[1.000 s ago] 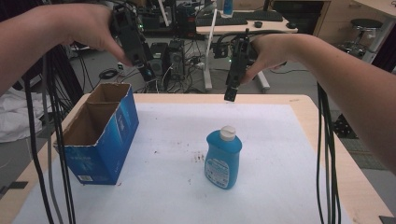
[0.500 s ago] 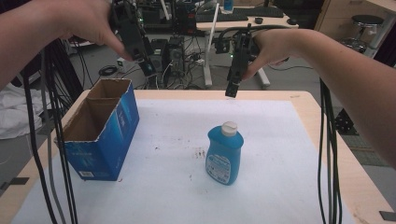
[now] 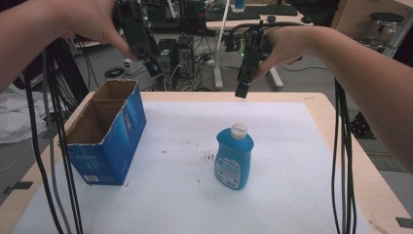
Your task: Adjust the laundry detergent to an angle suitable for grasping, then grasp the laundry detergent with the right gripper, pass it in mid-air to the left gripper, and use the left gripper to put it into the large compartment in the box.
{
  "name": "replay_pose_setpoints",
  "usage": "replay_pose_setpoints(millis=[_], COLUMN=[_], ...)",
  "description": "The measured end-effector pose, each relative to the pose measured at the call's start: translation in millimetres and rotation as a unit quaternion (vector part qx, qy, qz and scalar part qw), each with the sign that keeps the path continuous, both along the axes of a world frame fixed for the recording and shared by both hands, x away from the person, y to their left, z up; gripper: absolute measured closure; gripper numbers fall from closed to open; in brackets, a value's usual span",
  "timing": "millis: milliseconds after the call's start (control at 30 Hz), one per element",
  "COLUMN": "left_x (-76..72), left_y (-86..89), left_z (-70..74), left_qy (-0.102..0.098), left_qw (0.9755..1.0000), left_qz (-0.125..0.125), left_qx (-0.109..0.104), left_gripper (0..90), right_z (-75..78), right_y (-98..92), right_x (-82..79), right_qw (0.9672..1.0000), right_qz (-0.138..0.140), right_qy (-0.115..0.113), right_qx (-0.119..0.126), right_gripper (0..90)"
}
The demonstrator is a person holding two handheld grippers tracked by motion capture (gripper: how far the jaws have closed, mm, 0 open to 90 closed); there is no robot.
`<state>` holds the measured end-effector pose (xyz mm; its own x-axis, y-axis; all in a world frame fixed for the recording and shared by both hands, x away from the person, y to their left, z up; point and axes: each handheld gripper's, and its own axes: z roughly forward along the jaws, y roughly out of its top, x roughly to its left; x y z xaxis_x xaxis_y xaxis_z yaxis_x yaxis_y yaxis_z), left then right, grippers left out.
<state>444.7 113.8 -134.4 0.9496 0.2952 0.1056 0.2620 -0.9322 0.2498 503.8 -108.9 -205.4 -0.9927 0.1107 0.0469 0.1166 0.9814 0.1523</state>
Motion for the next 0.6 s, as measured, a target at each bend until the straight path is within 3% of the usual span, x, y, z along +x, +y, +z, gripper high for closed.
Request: replay_pose_setpoints(millis=[333, 500, 600], left_x=[-4.1, -5.1, -6.1], left_y=[-7.2, -6.3, -5.3], left_z=[0.5, -0.6, -0.1], left_qy=[0.001, 0.001, 0.001], left_qw=[0.9999, 1.0, 0.9999], left_qz=[-0.014, -0.008, -0.012], left_qx=[0.0, 0.0, 0.001], left_gripper=[17.0, 16.9, 17.0], right_z=[1.4, 2.5, 6.1], right_y=[-3.0, -5.9, -12.9], right_x=[-4.6, -6.2, -9.2], right_qw=[1.0, 0.9999, 0.9995], right_qz=[-0.004, -0.007, -0.013], right_qy=[-0.003, -0.004, -0.008], right_qx=[0.006, 0.008, 0.026], right_gripper=[21.6, 21.6, 21.6])
